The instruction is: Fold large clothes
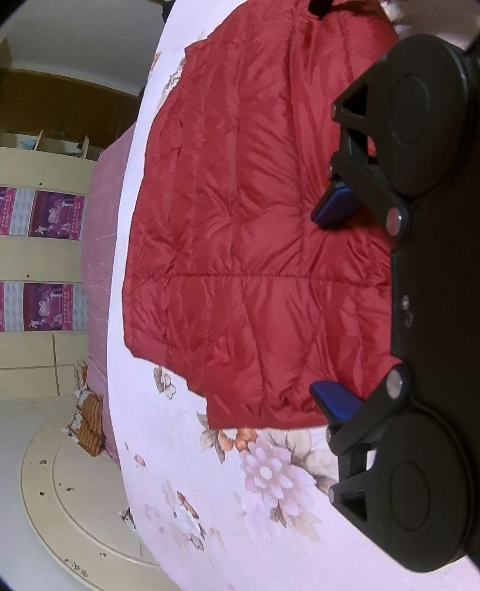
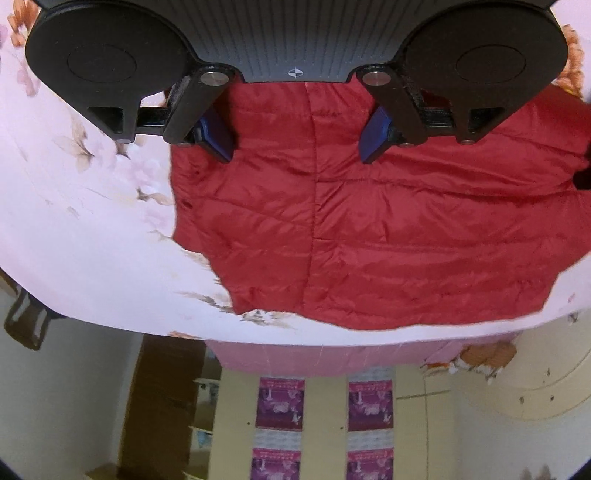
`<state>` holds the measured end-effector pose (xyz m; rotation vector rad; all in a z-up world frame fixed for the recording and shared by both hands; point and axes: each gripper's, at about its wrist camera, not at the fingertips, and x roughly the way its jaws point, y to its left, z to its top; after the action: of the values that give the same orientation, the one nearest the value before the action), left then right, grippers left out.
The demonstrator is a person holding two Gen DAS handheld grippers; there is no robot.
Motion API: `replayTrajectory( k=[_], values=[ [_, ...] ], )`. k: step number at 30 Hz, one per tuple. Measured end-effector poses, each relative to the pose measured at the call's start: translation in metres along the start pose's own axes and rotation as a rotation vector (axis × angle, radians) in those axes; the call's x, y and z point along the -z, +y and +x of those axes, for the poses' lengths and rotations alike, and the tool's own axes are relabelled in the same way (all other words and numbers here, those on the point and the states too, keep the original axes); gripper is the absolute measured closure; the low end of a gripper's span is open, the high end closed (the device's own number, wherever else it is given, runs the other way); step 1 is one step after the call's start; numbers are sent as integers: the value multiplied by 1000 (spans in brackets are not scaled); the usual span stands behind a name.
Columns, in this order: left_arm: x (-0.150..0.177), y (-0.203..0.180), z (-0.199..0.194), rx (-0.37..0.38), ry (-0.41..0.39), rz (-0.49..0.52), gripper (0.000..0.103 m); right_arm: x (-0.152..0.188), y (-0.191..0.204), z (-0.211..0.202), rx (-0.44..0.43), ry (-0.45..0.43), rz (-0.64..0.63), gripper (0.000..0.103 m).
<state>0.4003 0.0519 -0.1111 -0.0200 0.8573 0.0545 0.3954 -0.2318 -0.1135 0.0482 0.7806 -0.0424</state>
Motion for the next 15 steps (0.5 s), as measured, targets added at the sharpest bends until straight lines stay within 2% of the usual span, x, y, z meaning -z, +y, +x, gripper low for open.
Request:
replayTrajectory(
  k=[10,12,15],
  values=[
    [15,25,-36,85,69,-81,9,16,-21,-46,-50,64,141,29],
    [21,31,-39,100,103,-110,9,21,-25,-50,-46,77,156,29],
    [36,43,-37,143,176,-206,10,30,-33,-50,-82,119,228,29]
  ],
)
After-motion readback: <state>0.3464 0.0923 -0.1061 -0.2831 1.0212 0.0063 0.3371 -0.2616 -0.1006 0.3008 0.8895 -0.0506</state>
